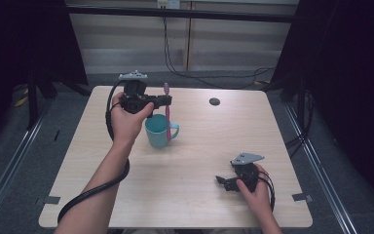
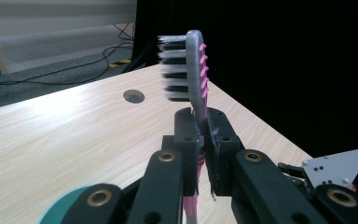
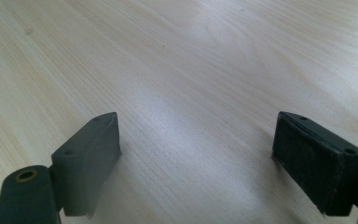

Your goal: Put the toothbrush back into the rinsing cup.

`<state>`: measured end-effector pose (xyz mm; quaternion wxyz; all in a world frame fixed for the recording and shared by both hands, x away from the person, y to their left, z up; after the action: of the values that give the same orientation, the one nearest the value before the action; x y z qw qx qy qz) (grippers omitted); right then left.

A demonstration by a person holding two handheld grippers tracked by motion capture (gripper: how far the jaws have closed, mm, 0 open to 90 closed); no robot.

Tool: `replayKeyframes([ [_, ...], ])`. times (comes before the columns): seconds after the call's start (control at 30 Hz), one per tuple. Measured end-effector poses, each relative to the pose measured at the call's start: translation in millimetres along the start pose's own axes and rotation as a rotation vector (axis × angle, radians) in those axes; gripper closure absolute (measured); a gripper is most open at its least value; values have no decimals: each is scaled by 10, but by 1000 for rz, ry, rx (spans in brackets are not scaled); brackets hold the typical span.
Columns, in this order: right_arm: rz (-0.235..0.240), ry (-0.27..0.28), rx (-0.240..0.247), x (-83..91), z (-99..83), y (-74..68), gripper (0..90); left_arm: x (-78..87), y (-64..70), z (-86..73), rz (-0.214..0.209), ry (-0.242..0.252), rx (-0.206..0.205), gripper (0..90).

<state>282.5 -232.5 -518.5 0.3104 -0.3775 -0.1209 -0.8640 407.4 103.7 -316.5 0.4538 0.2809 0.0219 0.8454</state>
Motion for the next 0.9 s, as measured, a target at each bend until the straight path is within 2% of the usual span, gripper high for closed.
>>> replayKeyframes([
  [0.27, 0, 1, 2, 0, 0, 1, 144, 8, -57, 60, 13, 5, -6, 848],
  [0.9, 0, 1, 2, -1, 0, 1, 144, -24, -247, 123, 22, 19, 27, 847],
])
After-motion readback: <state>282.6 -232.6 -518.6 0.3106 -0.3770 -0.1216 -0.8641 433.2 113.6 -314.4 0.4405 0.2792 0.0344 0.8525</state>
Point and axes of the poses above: each handheld gripper's, and its own axes: x roughly backward along the jaws, z roughly out of its top, y roughly to its right, the point moved 1 cm from there along -x, roughly forward along the jaws, and after that the axes turned 3 degrees about -y, right-handed, at the moved point
